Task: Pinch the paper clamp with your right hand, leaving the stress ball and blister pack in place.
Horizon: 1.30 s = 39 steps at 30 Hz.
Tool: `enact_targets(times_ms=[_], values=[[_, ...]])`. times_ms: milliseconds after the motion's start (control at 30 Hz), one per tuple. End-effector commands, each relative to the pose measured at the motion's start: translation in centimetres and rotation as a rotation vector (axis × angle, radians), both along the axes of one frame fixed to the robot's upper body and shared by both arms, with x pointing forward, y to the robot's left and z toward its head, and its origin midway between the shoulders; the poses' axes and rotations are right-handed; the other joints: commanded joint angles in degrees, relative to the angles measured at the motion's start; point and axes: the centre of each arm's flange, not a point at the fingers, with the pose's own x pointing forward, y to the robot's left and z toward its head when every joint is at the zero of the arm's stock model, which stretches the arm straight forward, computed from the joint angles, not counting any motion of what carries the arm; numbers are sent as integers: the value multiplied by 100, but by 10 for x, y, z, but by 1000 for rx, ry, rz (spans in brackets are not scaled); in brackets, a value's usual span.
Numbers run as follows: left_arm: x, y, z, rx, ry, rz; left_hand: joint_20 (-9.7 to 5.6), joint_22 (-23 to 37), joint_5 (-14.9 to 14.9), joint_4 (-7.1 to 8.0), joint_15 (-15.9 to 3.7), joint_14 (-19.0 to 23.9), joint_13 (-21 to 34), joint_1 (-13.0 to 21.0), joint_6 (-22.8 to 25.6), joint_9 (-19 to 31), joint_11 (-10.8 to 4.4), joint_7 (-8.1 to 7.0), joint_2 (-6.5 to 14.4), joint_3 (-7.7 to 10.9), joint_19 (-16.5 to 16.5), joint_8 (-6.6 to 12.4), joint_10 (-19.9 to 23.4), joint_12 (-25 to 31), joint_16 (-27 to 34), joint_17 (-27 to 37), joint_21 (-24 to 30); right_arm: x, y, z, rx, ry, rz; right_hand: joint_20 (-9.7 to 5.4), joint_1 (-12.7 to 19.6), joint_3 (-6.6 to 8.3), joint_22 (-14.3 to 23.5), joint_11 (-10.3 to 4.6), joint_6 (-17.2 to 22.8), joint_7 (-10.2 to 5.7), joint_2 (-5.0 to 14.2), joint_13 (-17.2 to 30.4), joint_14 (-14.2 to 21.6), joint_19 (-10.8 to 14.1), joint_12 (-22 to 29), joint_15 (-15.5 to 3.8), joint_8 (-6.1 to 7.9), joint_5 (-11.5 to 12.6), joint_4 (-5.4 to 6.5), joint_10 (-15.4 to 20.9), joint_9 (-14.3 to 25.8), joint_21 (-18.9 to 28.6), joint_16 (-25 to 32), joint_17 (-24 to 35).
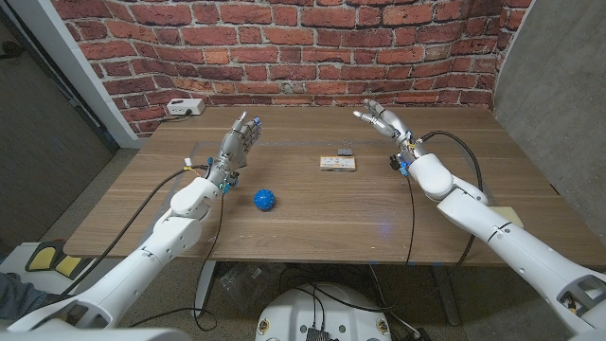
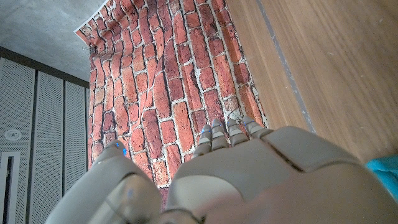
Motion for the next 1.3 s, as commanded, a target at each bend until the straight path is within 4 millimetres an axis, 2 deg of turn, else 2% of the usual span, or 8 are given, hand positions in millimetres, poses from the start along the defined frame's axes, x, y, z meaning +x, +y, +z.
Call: enact_targets(times_ms=[33, 233, 367, 433, 933, 1167, 1300], values=[[-2, -1, -4, -12, 0, 3, -23, 10, 43, 8, -23, -31, 12, 56, 51, 10, 14, 12, -14, -21, -56, 30, 34, 28, -26, 21, -21, -2, 7, 7, -98, -28, -85, 7, 92, 46, 20, 8, 123, 79, 8, 13, -65, -34, -10, 13, 98, -18, 18, -53, 19, -16, 3, 11], [-4, -1, -4, -9, -2, 5, -39, 11, 48, 4, -17, -26, 12, 67, 60, 10, 10, 23, -6, -27, -56, 24, 45, 25, -29, 21, -34, -4, 12, 11, -147, -50, -124, -2, 137, 56, 20, -2, 109, 115, 6, 14, -110, -74, -6, 21, 103, -16, 14, -73, 22, -32, -6, 11], [-5, -1, -5, -10, -1, 6, -44, 12, 50, 2, -18, -19, 13, 74, 63, 11, 13, 21, -1, -32, -52, 20, 49, 22, -29, 21, -40, -5, 17, 12, -192, -54, -159, -1, 226, 74, 20, 14, 345, 93, -6, 16, -116, -80, 46, 22, 209, -9, 8, 5, 34, -34, 10, 11], [-6, 0, -6, -14, -1, 5, -44, 12, 52, 2, -15, -15, 13, 77, 65, 11, 9, 21, 1, -34, -50, 18, 52, 21, -28, 21, -43, -6, 19, 12, -215, -57, -178, -8, 237, 75, 20, 17, 362, 89, -10, 16, -120, -87, 56, 26, 216, -9, 8, 25, 36, -37, 10, 11], [-8, 0, -11, -21, 5, 10, -35, 14, 61, -3, -37, 35, 14, 97, 119, 11, -25, 50, 15, -56, -40, 16, 118, 29, -21, 22, -72, -7, 35, 20, -373, -78, -270, -4, 385, 95, 17, -29, 255, 189, -73, 22, -137, -107, 70, 36, 183, 17, -28, 25, 46, -44, 19, 12], [-9, 0, -13, -22, 10, 13, -29, 15, 65, -4, -40, 49, 14, 103, 146, 11, -34, 47, 20, -66, -38, 18, 120, 21, -21, 22, -84, -5, 42, 25, -469, -30, -292, -1, 521, 122, 13, -86, 212, 191, -112, 28, -63, -26, 103, 3, 180, 42, -52, 89, 51, -16, 49, 13], [-9, -1, -13, -19, 13, 13, -23, 16, 66, -4, -47, 63, 14, 107, 158, 11, -29, 53, 24, -72, -30, 16, 140, 24, -19, 22, -89, -3, 45, 26, -510, -8, -310, 2, 609, 135, 11, -67, 113, 217, -148, 31, -61, -13, 76, 11, 151, 60, -65, 9, 53, -17, 46, 13]])
